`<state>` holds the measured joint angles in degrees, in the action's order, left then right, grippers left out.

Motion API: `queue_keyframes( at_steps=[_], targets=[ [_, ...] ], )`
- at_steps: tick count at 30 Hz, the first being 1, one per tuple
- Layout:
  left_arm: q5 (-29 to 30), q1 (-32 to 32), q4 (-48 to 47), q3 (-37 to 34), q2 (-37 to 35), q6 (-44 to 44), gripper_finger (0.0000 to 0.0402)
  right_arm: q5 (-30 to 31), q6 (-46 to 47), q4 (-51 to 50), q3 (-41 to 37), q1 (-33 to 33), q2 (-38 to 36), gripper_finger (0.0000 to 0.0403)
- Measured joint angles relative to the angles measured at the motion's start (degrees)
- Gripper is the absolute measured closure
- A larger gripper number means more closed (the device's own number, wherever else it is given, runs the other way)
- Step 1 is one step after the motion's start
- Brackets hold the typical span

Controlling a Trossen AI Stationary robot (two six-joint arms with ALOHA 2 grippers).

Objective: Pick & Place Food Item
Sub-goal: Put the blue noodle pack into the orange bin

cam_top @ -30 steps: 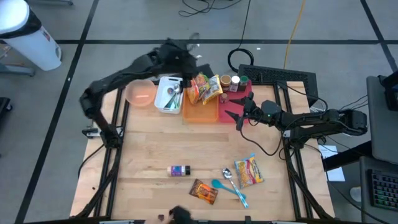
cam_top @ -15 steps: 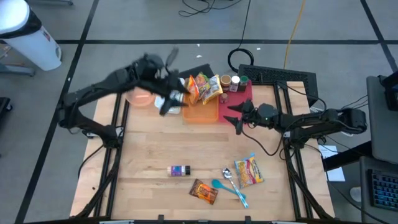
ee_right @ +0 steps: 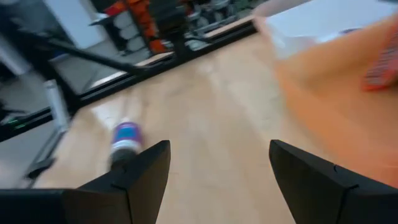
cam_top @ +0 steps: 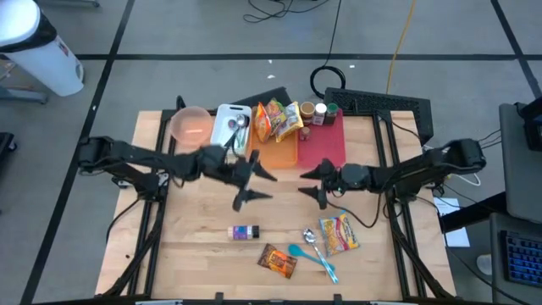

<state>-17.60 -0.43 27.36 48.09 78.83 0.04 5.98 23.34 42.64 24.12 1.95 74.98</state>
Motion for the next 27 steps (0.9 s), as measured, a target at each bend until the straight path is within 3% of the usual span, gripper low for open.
queue_keyframes(
  at_steps=[4, 12, 17, 22, 27],
  targets=[
    [3.57, -5.59, 8.17, -4.88, 0.82, -2.64, 0.0149, -0.03, 0.04, 8.30, 0.00, 4.02, 5.63, 0.0138],
    [5.87, -15.70, 9.45, -6.37, 1.79, -5.32, 0.0149, -0.04, -1.95, 26.86, 0.07, 6.48, 13.96, 0.0138],
    [12.96, -20.99, 12.77, -6.32, 2.92, -5.08, 0.0149, -0.04, -4.70, 26.89, 0.78, 8.41, 12.04, 0.0143],
    [20.39, -24.96, 15.03, -6.33, 5.49, -6.63, 0.0149, 1.08, -6.93, 21.83, 0.79, 15.03, 7.89, 0.0153],
    [23.68, -26.72, 20.09, -6.33, 7.86, -6.02, 0.0149, 12.45, -7.32, 8.02, 0.79, 24.54, 3.11, 0.0165]
  ],
)
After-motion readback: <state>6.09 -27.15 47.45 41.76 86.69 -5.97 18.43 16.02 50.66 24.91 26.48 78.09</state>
